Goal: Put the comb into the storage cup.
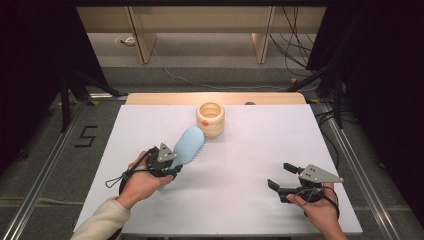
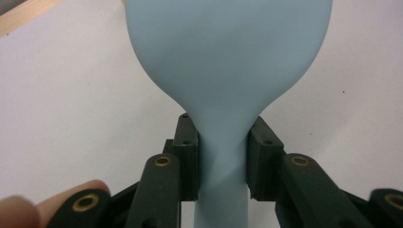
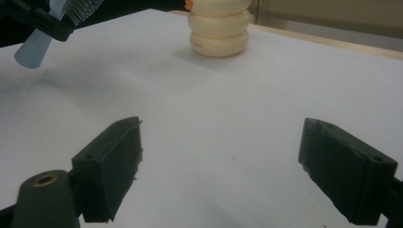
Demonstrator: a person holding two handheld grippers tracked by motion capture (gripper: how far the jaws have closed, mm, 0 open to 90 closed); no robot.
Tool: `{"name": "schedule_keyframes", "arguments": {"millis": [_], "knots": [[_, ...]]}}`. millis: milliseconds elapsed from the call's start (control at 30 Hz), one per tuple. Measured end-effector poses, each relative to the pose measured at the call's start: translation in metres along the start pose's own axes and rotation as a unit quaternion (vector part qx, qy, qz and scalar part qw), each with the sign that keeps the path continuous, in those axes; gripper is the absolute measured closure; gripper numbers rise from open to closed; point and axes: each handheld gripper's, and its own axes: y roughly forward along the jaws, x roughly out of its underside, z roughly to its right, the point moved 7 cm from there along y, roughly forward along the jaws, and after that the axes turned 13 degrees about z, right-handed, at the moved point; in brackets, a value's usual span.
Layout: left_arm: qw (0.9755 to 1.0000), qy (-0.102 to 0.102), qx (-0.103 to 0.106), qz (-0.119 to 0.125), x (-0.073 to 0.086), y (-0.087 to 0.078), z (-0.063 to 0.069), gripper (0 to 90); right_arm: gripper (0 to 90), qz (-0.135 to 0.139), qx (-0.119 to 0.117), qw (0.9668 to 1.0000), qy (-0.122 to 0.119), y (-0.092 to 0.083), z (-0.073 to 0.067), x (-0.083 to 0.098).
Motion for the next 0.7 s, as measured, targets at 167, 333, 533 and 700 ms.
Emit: {"name": "schedule_keyframes", "arguments": {"millis": [167, 333, 533, 700], "knots": [[0.9999, -0.003, -0.006, 0.010, -0.0014, -0.0013, -0.0001, 69.6, 15.6, 0.000, 0.000, 1.0000, -0.001, -0.0001, -0.0003, -0.0001], [0.9998, -0.004, -0.007, 0.020, -0.0044, -0.0019, 0.0013, 69.6, 15.6, 0.000, 0.000, 1.0000, 0.000, 0.0001, -0.0002, 0.0000], [0.9996, -0.006, -0.007, 0.026, -0.0058, -0.0020, 0.0019, 69.6, 15.6, 0.000, 0.000, 1.0000, 0.000, 0.0001, -0.0001, 0.0001], [0.9994, -0.007, -0.011, 0.033, -0.0078, -0.0029, 0.0014, 69.5, 15.7, 0.001, 0.000, 1.0000, 0.000, 0.0002, -0.0001, 0.0000]]}}
